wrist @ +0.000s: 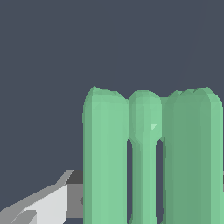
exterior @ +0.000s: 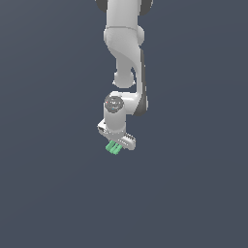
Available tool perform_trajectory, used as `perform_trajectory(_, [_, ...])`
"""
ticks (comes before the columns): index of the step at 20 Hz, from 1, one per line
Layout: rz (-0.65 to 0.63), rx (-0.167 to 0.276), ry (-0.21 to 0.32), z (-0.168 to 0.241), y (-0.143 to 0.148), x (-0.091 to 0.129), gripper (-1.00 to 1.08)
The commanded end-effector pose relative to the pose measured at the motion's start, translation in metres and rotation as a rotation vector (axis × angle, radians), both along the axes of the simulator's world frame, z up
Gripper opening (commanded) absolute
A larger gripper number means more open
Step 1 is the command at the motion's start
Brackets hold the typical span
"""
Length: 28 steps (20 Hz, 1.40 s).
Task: Pick up the object and move it to a goal position.
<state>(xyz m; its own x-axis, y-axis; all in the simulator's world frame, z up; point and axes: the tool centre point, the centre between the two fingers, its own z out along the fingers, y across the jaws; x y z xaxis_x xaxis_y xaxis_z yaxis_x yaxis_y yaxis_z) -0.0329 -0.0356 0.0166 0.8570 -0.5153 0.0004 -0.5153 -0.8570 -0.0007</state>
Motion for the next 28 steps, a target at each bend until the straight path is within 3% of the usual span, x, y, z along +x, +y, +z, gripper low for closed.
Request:
perform_trajectory(1, [-0.001, 0.000, 0.001, -0.001, 0.000, 0.000, -1.00])
perform_trajectory(11, [0.000, 0.000, 0.000, 0.012, -0.021, 0.010, -1.00])
perform_trajectory(28, [0.000, -0.001, 0.000, 0.086, -0.146, 0.073, -1.00])
